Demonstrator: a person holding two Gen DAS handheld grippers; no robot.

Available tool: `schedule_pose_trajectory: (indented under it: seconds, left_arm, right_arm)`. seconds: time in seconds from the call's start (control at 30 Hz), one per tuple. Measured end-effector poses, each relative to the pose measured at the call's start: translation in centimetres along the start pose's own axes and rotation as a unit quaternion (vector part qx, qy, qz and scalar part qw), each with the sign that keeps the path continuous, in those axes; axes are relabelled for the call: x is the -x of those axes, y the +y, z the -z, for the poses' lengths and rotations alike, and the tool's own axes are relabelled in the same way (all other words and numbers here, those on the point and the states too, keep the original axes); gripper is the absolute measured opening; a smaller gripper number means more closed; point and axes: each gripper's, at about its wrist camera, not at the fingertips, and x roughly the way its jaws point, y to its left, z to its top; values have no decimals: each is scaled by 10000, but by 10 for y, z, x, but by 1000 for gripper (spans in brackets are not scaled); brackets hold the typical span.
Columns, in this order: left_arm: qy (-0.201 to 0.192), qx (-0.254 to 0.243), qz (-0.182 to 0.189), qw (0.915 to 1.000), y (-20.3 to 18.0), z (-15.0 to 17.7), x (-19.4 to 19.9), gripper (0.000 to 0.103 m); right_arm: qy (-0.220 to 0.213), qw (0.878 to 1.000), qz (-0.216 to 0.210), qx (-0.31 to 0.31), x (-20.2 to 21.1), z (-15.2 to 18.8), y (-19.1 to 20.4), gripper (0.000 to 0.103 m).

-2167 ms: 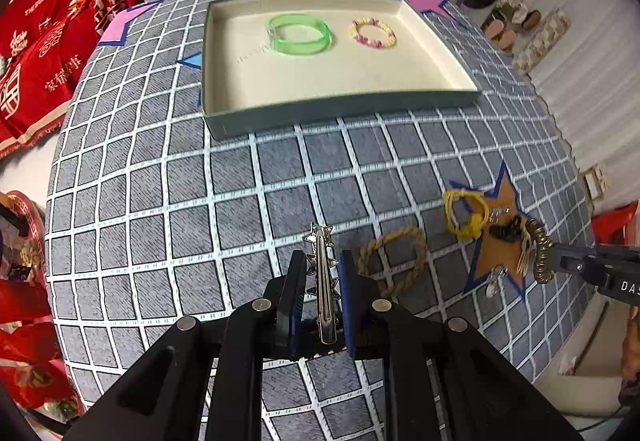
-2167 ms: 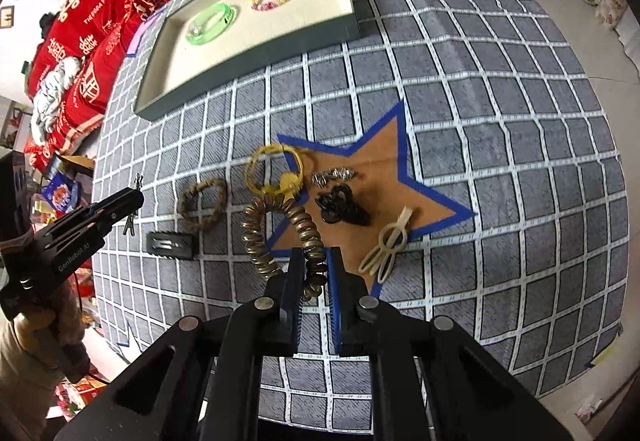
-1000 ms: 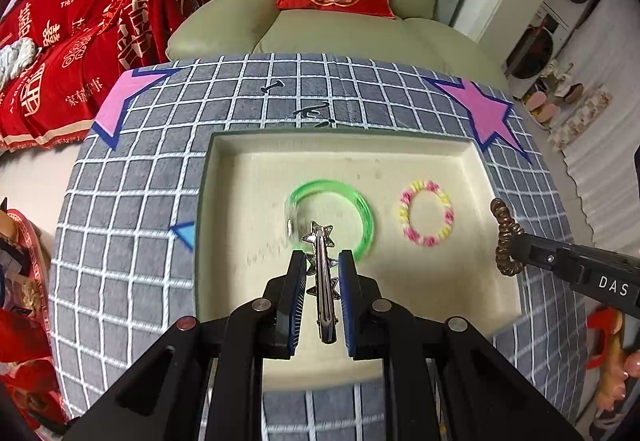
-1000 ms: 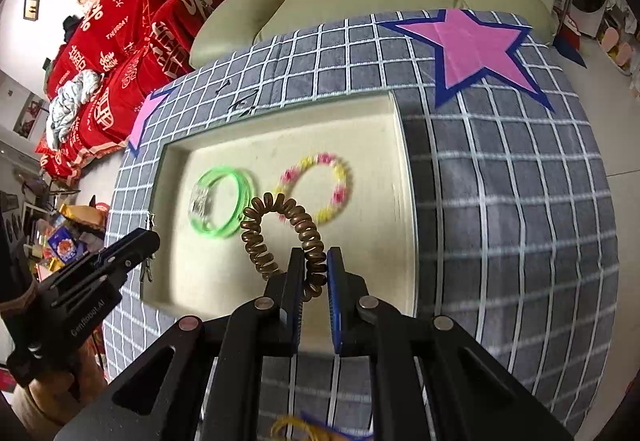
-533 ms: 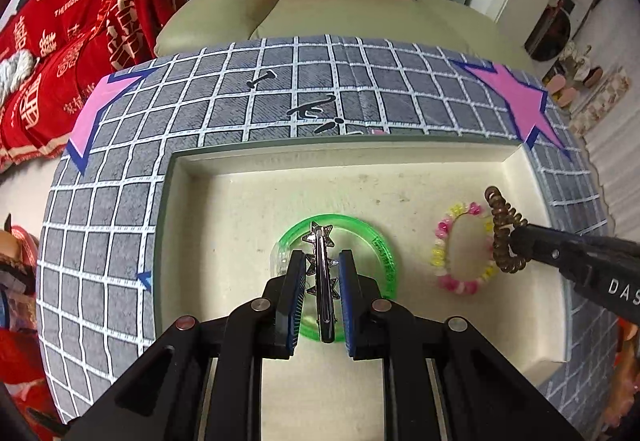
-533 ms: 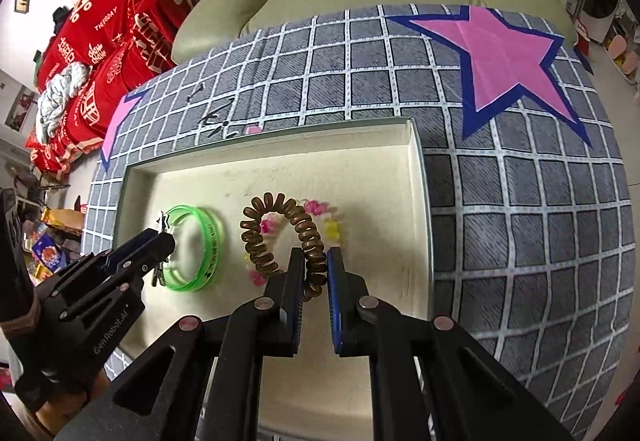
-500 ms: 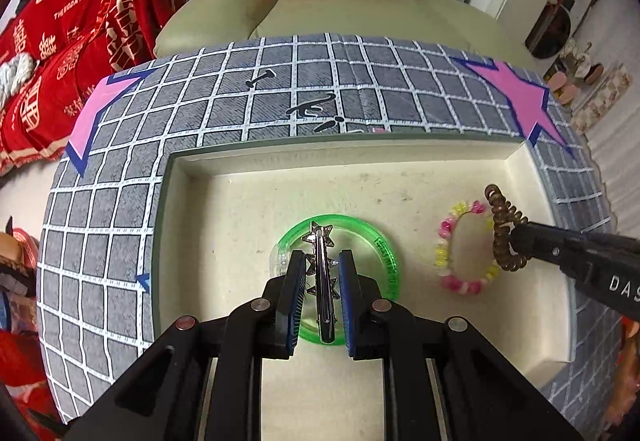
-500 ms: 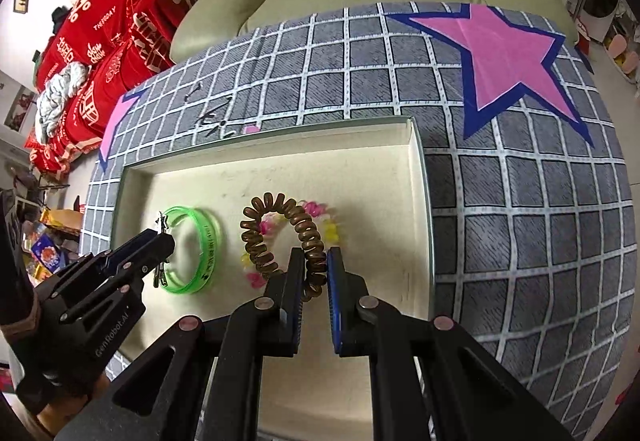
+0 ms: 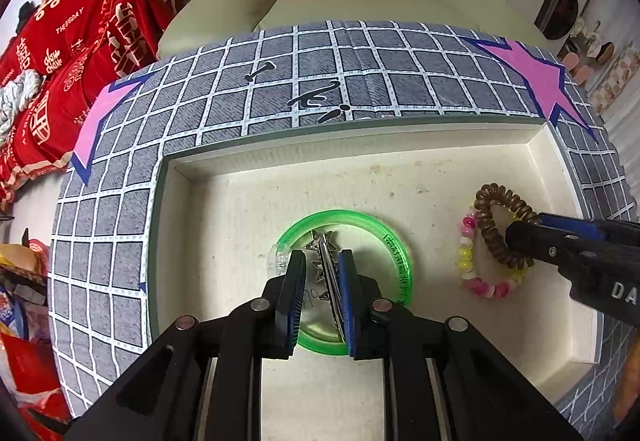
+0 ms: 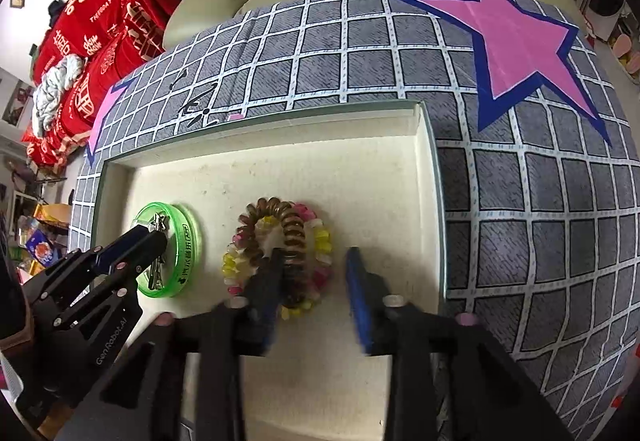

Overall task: Organize jewelry
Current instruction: 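Lower the hairpin onto the green bangle while the right tool drops the coil onto the beaded bracelet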

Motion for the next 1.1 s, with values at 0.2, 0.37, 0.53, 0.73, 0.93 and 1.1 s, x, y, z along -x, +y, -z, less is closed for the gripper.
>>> schedule_pose_trajectory:
  seconds: [0.2, 0.37, 0.53, 0.73, 0.93, 1.1]
  left_arm:
    - [-122, 74, 68, 9999, 6, 0, 10, 38]
    - [-456, 155, 38, 9988, 10, 3, 33, 103]
    - [-495, 127, -3, 9987, 13, 10, 47, 103]
    - [-421, 216, 69, 9989, 22, 28, 65, 103]
    - [-408, 66, 54, 9991, 26, 56, 85, 103]
    - [-392, -120, 15, 9992, 28, 84, 99, 103]
  right_arm:
    - [-159, 9996, -188, -146, 13, -3, -1, 53]
    - [-296, 9986, -360, -257, 28, -2, 0, 62]
    - [-412, 9966, -584, -406, 42, 1, 1, 71]
    - [-516, 9926, -891, -640, 60, 13, 3, 86]
    - [-647, 9911, -978, -633, 80, 34, 9, 103]
    - [-941, 9897, -962, -498, 102, 58, 15, 103]
